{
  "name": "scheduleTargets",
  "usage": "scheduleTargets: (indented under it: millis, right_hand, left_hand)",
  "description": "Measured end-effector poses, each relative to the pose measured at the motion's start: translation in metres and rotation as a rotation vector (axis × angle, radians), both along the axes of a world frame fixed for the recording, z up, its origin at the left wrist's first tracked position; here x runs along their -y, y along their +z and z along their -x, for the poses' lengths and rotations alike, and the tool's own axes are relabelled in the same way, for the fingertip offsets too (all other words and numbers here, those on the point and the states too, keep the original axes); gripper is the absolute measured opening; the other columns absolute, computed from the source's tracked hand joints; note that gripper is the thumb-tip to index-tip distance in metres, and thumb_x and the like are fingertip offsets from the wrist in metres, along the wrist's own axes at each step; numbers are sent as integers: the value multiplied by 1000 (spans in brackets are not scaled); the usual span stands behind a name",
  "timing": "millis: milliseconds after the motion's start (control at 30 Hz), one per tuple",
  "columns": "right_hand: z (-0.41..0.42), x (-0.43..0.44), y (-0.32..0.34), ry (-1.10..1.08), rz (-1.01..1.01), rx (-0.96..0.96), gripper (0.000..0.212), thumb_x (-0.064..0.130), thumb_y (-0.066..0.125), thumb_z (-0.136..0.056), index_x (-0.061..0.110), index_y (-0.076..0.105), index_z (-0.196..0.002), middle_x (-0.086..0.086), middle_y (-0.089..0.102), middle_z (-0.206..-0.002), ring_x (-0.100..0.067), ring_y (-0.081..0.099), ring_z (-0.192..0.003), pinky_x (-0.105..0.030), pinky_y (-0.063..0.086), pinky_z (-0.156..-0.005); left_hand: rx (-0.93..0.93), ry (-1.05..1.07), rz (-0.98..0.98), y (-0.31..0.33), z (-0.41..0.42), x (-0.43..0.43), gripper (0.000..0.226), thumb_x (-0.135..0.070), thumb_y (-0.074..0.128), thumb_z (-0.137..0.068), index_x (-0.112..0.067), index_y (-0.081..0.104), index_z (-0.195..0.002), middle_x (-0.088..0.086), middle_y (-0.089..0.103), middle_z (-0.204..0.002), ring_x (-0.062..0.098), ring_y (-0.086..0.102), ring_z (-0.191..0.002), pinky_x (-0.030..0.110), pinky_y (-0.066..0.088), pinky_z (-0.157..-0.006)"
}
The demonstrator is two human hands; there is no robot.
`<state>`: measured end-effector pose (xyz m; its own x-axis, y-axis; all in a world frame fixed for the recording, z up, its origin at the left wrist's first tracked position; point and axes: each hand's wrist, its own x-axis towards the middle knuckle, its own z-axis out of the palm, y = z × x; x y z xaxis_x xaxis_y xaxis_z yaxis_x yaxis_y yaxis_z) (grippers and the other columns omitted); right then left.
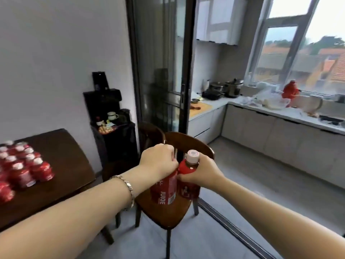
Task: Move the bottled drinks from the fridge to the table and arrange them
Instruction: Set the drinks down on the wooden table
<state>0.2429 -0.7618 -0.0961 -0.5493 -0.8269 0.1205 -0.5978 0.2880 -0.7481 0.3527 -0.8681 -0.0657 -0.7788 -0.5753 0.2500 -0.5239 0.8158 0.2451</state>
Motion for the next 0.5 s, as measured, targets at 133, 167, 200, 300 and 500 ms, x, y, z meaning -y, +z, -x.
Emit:
scheduleTargets:
  millis: [133, 167, 200, 300, 500]
  right_hand:
    - [-68, 108, -18, 232, -57, 10, 34, 33, 81, -59, 29, 54, -80, 11, 63, -79, -2, 59, -78, -16, 42, -64]
    - [-89, 140, -25, 295, -64, 24, 35, 32, 81, -58, 32, 52, -78, 12, 61, -78, 0, 57, -77, -14, 40, -62]
    - [-101, 157, -28, 326, -73, 23, 35, 32, 81, -58, 33, 50, -76, 13, 60, -77, 1, 56, -75, -13, 39, -60]
    - [-150, 226, -39, 484, -94, 34, 35, 30, 81, -60, 31, 54, -82, 15, 60, -78, 3, 55, -73, -9, 39, -59]
    - [-236, 347, -55, 769, -127, -4, 39, 31, 82, -61, 28, 54, -87, 15, 61, -82, -5, 60, -82, -18, 47, -72]
  left_hand:
    - [5, 268, -87, -21, -91, 86, 15, -30, 55, -84, -20, 50, -75, 0, 57, -91, 25, 59, -91, 29, 38, -66]
    - [9, 349, -113, -27, -119, 108, 15, -30, 55, -84, -20, 50, -75, 0, 56, -90, 25, 59, -90, 29, 38, -66]
    - [4, 392, -120, -32, -135, 123, 14, -30, 55, -84, -20, 51, -75, 0, 56, -90, 26, 59, -89, 30, 39, -67]
    - [26, 567, -172, -47, -197, 173, 15, -32, 56, -87, -20, 52, -80, 3, 60, -97, 26, 60, -89, 33, 46, -70]
    - [-11, 852, -238, -66, -295, 248, 14, -30, 57, -88, -17, 54, -84, 2, 61, -95, 20, 59, -84, 30, 46, -67]
